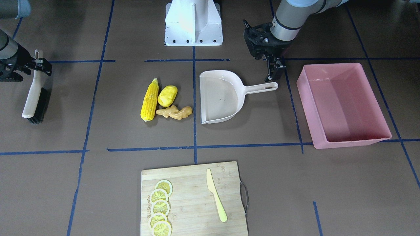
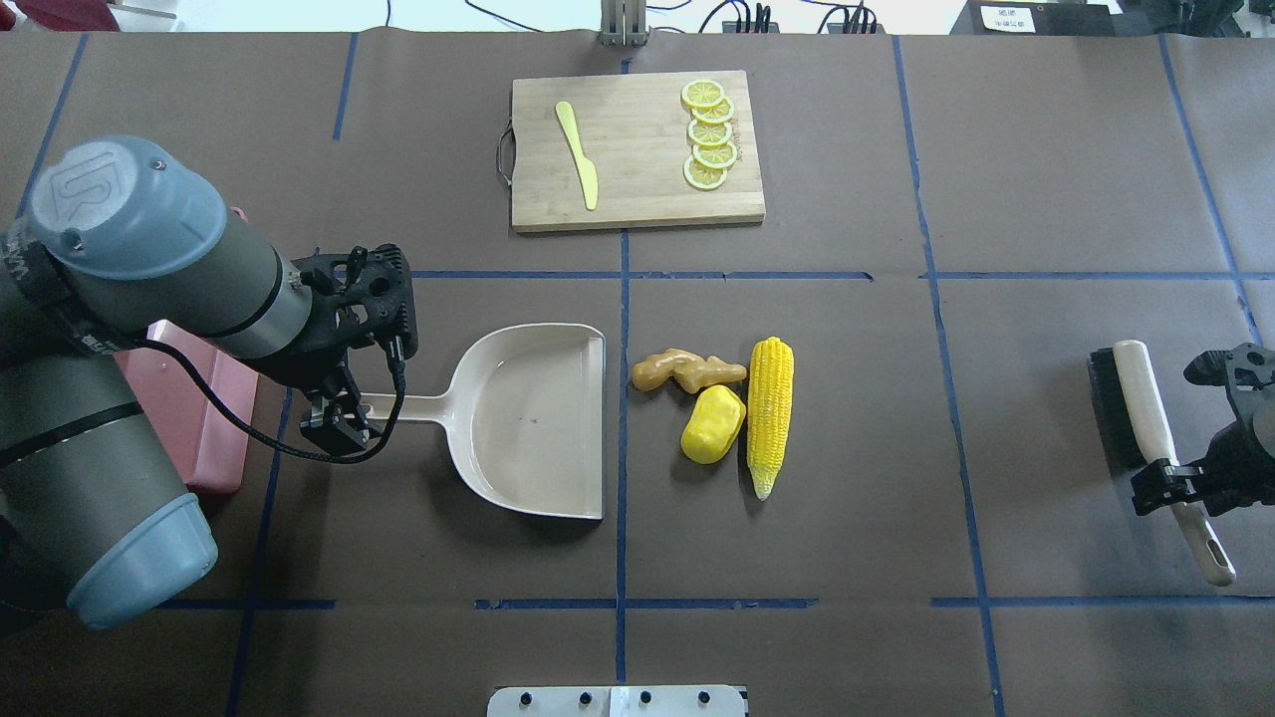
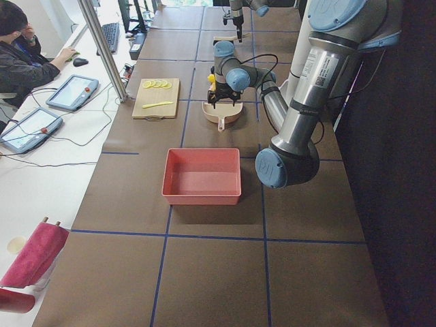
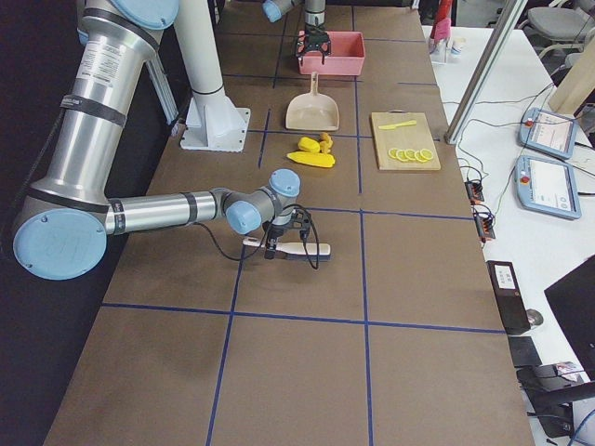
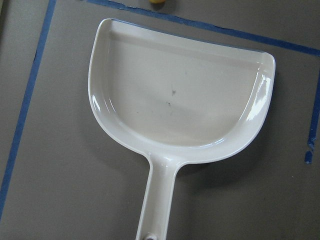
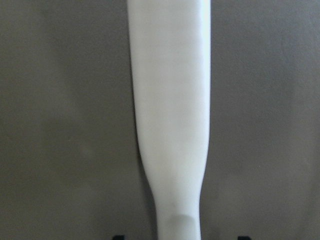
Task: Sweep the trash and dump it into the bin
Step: 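Grasp the white brush handle with the right gripper while the left holds the dustpan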
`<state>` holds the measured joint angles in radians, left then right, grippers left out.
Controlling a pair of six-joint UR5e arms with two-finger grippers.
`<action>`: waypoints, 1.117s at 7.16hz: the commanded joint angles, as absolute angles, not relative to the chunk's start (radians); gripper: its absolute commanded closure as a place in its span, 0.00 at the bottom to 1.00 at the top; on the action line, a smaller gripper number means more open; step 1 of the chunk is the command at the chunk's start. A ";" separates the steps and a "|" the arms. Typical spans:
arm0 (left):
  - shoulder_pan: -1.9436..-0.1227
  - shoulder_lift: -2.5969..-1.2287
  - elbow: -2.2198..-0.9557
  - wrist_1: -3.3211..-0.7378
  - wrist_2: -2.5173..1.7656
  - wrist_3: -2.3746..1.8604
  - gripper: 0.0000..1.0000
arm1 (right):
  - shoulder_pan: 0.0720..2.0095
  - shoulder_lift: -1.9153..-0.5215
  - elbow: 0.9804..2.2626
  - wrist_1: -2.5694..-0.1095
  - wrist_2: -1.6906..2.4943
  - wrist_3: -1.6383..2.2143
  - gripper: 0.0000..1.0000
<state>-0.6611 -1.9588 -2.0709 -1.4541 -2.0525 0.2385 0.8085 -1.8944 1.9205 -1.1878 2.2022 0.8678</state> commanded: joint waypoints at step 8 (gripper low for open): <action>-0.634 -1.936 -2.059 -1.516 -2.051 0.247 0.00 | 0.871 -1.882 2.037 -1.229 2.273 0.876 1.00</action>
<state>-0.6532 -1.9429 -2.0612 -1.5044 -2.0513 0.2454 0.8649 -1.8913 2.0253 -1.2254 2.2689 0.8756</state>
